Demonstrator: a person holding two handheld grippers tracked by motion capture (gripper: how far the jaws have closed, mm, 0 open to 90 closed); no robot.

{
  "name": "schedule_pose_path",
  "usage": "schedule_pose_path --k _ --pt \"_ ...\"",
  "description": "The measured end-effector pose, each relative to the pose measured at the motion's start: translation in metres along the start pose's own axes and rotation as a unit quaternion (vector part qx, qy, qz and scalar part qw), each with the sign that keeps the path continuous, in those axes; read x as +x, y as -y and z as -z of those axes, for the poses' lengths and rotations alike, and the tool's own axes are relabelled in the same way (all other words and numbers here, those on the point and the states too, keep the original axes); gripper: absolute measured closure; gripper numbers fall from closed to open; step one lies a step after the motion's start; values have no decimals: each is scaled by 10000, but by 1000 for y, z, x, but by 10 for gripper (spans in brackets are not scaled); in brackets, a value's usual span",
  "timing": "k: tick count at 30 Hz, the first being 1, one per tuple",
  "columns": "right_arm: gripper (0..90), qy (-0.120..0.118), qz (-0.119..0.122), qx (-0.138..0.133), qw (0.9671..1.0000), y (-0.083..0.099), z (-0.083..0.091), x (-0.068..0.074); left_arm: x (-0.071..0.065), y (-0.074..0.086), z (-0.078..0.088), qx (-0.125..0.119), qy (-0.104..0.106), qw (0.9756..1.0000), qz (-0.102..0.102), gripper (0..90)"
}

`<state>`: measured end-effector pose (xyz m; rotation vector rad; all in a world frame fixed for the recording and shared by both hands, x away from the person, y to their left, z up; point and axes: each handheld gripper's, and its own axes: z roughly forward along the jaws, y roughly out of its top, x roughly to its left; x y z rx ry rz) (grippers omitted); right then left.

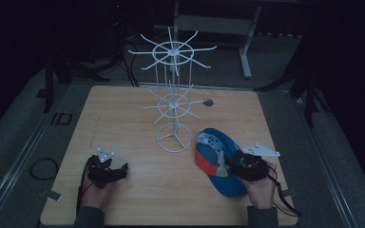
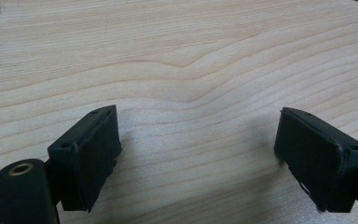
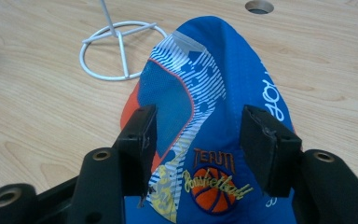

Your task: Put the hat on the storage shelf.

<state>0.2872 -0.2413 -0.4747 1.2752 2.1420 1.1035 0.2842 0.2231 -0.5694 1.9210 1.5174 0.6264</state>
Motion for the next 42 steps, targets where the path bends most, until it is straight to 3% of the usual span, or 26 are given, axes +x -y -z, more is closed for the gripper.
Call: schedule_pose_path --k 11,22,36,42 --pt "484 -5 85 95 9999 -10 3 -3 0 0 0 0 -2 10000 -4 146" --pt "462 22 330 504 9982 -26 0 -11 0 0 0 6 2 10000 -7 146" --pt "454 68 373 898 9952 -35 -15 -23 0 0 0 -8 4 10000 29 146" --pt "392 3 358 1065 9937 -42 -21 -27 0 0 0 -6 6 10000 28 146"
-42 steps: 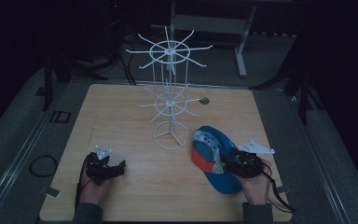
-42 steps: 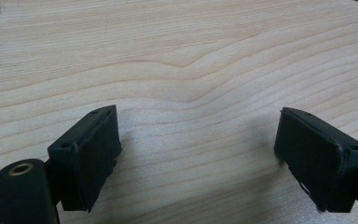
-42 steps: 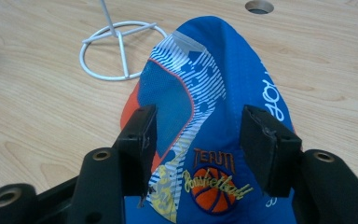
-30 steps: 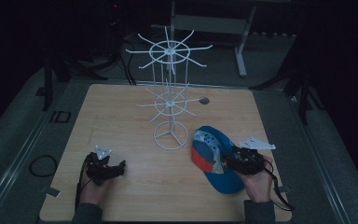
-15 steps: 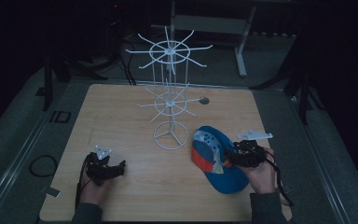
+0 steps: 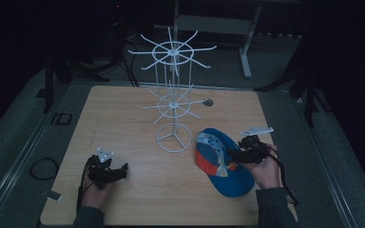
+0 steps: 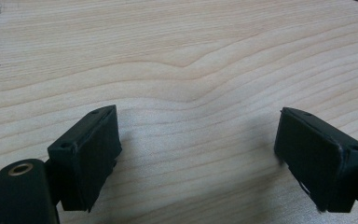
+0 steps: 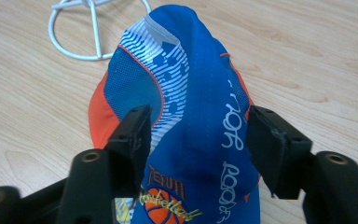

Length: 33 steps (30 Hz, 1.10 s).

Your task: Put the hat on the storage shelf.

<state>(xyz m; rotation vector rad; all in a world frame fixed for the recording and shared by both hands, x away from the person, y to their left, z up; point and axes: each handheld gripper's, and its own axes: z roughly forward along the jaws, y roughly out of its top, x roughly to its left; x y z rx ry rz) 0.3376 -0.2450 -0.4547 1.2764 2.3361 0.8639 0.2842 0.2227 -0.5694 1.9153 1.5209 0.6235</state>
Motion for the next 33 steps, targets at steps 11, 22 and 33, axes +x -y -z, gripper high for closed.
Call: schedule_pose_path --k 11,22,33 --pt "302 -196 -20 255 9995 -10 -14 -7 0 0 0 -2 -1 10000 1 146" --pt "248 -229 126 471 9985 -22 -33 -6 0 0 0 0 2 10000 -4 146" --pt "223 -262 35 883 9957 -29 -62 -11 0 0 0 4 0 10000 -5 146"
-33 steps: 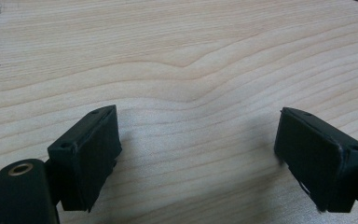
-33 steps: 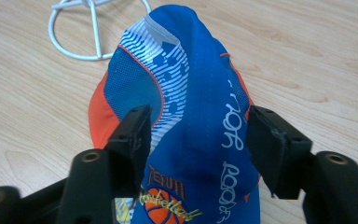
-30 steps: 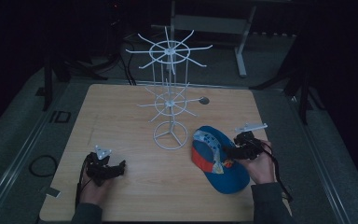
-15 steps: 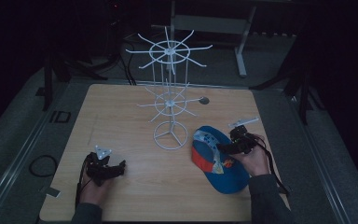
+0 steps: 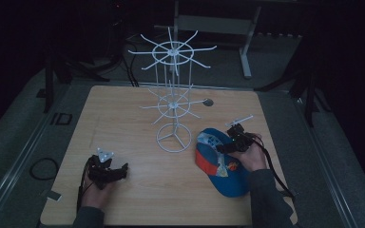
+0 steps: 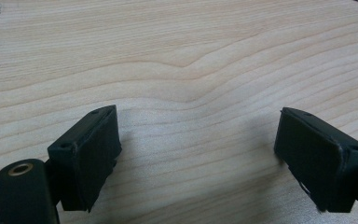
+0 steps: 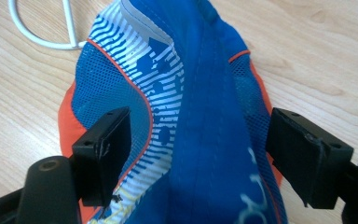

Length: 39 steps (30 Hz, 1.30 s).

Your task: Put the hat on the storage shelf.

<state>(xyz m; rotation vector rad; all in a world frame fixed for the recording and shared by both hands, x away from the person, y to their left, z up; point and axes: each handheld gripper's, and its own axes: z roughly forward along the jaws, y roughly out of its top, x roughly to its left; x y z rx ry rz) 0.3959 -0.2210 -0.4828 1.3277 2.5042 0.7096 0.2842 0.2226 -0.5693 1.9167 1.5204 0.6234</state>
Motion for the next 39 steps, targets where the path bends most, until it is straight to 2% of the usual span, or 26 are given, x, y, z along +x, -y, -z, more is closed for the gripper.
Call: schedule_pose_path --k 3,11,14,16,20,26,28,30,39 --pt "224 -14 19 78 10000 -2 -6 -1 0 0 0 -1 1 10000 0 146" --pt "334 -40 12 279 9996 -3 -17 -3 0 0 0 -6 0 10000 -3 146" --pt "425 -86 5 349 9994 -3 -21 -3 0 0 0 -8 -1 10000 0 146" --pt "513 -22 -50 386 9992 -4 -23 -4 0 0 0 -9 -1 10000 1 146" --pt "647 -117 -87 438 9989 -5 -26 -4 0 0 0 -6 1 10000 -3 146" --pt "847 -215 13 386 9990 -5 -25 -2 0 0 0 -9 -1 10000 0 146" --pt "874 -219 40 303 9993 -4 -22 0 0 0 0 -9 -1 10000 0 146" --pt "877 -225 125 231 9994 -3 -19 0 0 0 0 -7 1 10000 -2 146" --pt "879 -307 234 -97 9992 3 1 7 0 0 0 -6 2 10000 -2 146"
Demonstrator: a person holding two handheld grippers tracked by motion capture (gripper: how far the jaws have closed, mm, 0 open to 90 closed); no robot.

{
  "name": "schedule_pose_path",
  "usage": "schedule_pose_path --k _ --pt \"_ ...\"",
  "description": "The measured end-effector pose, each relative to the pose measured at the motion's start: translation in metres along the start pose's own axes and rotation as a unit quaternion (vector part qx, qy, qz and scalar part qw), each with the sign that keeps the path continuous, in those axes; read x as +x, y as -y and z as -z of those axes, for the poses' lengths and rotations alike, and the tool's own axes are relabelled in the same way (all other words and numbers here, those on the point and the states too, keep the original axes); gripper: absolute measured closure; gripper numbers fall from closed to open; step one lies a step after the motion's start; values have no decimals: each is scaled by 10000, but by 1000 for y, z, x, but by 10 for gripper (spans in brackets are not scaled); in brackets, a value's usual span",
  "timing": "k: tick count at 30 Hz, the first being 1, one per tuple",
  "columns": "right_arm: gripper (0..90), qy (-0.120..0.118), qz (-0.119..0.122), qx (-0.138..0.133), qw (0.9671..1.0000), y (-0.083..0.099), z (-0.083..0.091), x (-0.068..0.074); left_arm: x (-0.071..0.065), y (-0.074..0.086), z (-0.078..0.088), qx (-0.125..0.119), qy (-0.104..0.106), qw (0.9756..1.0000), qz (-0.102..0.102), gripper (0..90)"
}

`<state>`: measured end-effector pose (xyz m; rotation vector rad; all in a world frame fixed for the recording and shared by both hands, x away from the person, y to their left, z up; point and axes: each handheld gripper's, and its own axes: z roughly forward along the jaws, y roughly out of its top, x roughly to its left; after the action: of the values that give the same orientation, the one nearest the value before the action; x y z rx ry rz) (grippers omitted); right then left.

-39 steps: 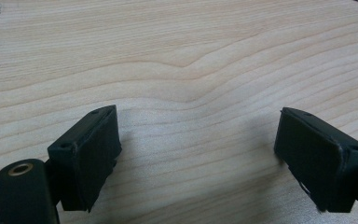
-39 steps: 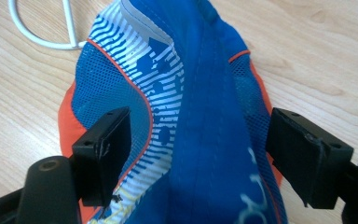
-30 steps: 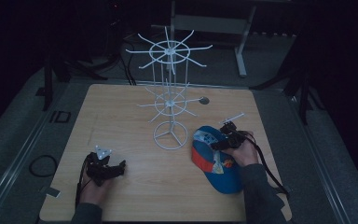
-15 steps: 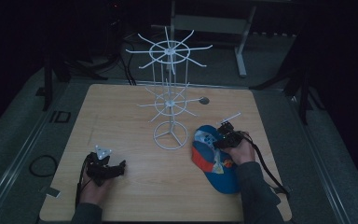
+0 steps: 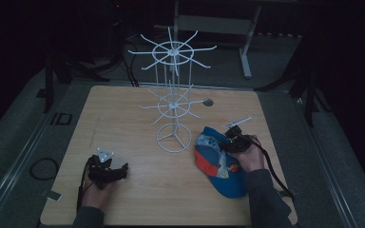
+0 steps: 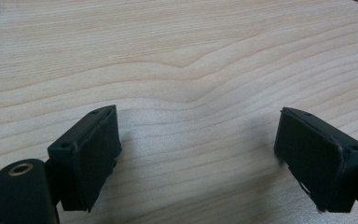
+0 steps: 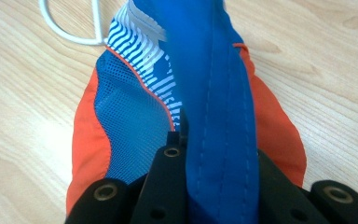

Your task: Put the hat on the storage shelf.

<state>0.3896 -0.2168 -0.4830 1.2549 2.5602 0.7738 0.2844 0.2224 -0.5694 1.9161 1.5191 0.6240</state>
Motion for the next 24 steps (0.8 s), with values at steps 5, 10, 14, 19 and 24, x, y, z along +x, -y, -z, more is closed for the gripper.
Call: schedule_pose_path --k 5,10,14,19,24 --pt "878 -12 65 -246 9997 6 15 5 0 0 0 -3 -2 10000 2 146" --pt "877 -13 82 -427 9991 10 25 9 0 0 0 0 -1 10000 -1 146" --pt "877 -32 126 -538 9985 11 31 13 0 0 0 -4 -6 10000 -6 146" --pt "877 -42 179 -673 9976 11 40 19 0 0 0 -4 -6 10000 -7 146" --pt "877 -105 169 -840 9963 11 49 21 0 0 0 -11 -3 10000 9 146"
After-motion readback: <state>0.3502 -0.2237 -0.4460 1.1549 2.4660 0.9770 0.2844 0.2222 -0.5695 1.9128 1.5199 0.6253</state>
